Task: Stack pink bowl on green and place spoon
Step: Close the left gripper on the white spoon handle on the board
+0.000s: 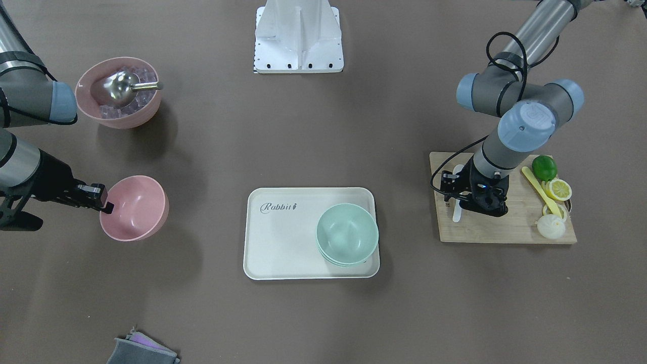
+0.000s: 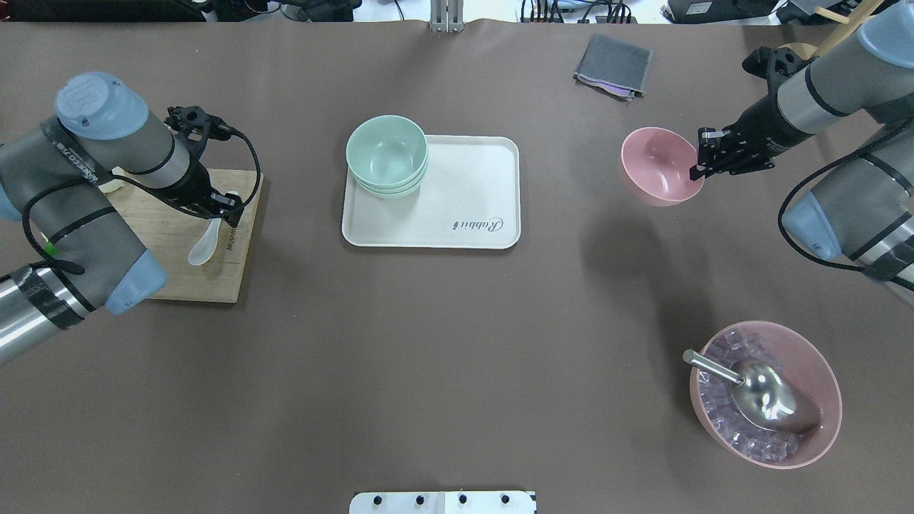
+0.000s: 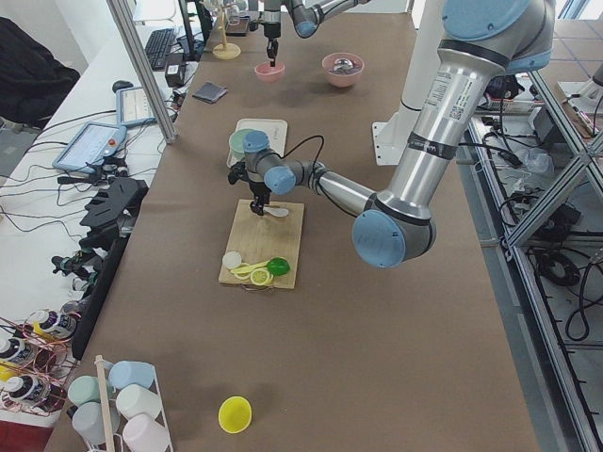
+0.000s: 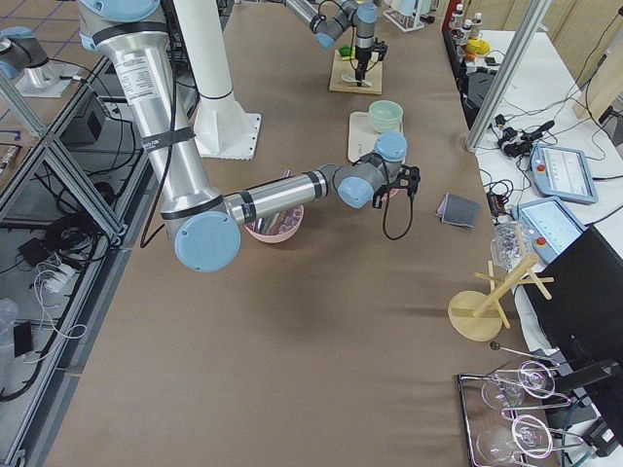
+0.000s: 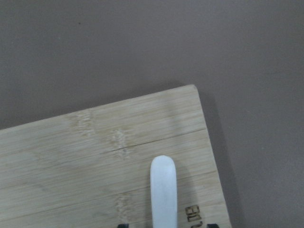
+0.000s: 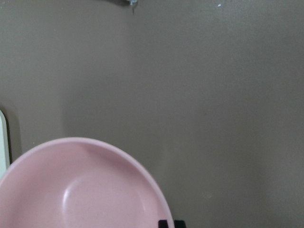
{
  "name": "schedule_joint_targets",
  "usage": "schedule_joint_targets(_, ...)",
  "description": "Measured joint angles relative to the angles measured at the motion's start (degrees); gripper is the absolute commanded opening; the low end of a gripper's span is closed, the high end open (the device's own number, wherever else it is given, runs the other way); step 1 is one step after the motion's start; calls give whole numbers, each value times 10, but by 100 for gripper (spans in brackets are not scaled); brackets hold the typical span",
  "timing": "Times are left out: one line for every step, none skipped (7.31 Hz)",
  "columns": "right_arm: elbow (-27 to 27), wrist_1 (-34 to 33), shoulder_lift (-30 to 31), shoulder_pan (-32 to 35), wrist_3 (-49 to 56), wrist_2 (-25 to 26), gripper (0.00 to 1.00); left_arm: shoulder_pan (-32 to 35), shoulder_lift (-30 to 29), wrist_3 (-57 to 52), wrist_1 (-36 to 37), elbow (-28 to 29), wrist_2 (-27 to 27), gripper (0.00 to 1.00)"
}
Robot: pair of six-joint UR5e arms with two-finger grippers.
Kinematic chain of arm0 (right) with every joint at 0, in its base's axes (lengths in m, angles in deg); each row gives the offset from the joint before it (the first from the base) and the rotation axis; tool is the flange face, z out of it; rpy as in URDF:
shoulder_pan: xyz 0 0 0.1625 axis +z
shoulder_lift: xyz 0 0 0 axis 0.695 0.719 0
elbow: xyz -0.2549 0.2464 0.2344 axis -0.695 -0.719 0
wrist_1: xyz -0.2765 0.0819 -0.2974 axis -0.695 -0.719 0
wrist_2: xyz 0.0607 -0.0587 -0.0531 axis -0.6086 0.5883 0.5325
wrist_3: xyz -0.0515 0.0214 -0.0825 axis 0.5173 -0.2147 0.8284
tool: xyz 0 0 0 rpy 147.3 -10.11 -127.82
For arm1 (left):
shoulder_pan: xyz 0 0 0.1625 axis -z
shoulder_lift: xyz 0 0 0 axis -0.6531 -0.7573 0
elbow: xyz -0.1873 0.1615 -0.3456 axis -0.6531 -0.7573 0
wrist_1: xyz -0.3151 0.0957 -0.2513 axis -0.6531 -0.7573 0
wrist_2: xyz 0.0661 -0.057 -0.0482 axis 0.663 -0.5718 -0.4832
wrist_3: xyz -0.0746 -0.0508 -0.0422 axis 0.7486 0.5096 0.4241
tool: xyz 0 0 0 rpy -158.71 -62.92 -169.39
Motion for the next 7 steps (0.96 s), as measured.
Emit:
schedule_joint_targets(0,0,0,0,0,0,0,0,1,0,0,0,0,25)
schedule_joint_targets(0,0,0,0,0,0,0,0,1,0,0,0,0,20)
schedule_joint_targets(0,0,0,0,0,0,0,0,1,0,1,0,0,15)
schedule_joint_targets(0,0,0,0,0,0,0,0,2,0,1,-3,-1,8)
schedule_joint_targets(0,0,0,1,0,0,0,0,2,0,2,-6,-3,0)
schedule_joint_targets(0,0,0,1,-1,0,0,0,2,-1,4,-13,-6,0)
schedule_joint_targets(2,0,-6,1,-7,-1,0,2,3,-1,7,-24,-13,0)
